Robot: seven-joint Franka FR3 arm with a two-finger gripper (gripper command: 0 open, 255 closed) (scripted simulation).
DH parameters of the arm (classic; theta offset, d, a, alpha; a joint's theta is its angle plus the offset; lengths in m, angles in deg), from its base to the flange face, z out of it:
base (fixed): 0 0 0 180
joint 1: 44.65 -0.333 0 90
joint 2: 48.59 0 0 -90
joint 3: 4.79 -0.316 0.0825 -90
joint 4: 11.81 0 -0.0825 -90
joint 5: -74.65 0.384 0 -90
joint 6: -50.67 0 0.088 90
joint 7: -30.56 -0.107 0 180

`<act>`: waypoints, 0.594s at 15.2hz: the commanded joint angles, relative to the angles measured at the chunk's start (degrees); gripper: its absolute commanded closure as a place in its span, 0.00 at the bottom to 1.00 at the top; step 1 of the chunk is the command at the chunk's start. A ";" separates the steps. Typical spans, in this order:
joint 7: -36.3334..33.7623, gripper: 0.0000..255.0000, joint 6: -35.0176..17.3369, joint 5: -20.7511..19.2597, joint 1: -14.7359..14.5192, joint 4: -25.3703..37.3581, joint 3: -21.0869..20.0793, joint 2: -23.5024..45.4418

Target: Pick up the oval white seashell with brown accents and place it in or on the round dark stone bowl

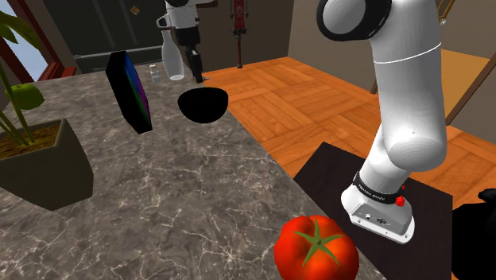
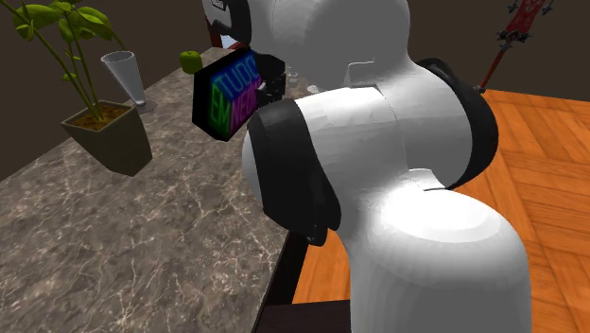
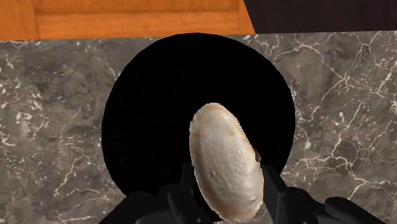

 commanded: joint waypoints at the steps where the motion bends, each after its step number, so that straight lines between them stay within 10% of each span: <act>1: 0.32 1.00 -0.57 0.00 0.19 0.90 0.07 1.43; 9: 0.46 1.00 -6.99 0.02 0.17 -5.97 0.07 0.98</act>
